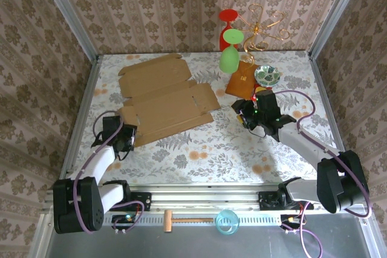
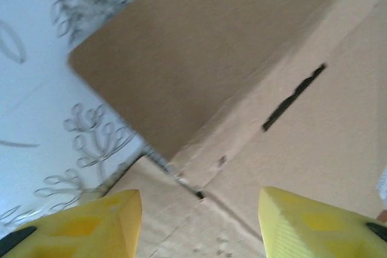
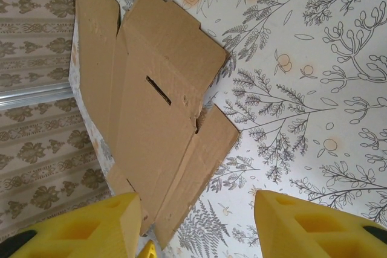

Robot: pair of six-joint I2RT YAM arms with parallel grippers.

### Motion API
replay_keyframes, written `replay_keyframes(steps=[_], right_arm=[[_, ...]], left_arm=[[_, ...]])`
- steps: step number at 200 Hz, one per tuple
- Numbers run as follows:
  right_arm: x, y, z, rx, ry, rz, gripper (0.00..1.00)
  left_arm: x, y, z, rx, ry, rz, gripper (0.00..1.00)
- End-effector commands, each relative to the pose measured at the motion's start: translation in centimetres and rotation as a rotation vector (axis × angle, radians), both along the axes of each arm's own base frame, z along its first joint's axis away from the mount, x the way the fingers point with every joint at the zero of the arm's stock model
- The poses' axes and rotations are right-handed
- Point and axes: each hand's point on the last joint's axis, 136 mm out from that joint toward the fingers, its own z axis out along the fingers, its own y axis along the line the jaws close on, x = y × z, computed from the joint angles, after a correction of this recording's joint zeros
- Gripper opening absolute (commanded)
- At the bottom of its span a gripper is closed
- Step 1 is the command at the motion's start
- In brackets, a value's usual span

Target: Fold the paper box

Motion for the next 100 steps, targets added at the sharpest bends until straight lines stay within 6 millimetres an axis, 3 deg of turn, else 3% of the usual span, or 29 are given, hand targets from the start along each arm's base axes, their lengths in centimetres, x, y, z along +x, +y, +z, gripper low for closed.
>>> replay_keyframes(steps=[1,54,100], right_arm=[[0.0,0.6,0.0,0.033,-0.003,0.012,0.53],[0.1,0.8,-0.7,0.063,0.020,-0.004,0.53],[0.1,0.7,-0.8,0.070,0.023,-0.022,0.54]], left_arm=[[1.0,1.4,0.5,0.022,-0.069,0.054,0.52],[1.8,2.0,-0.1,0.030,-0.131,0.051,0.47],[0.5,2.0,-1.0,0.011,-0.068,0.077,0.51]])
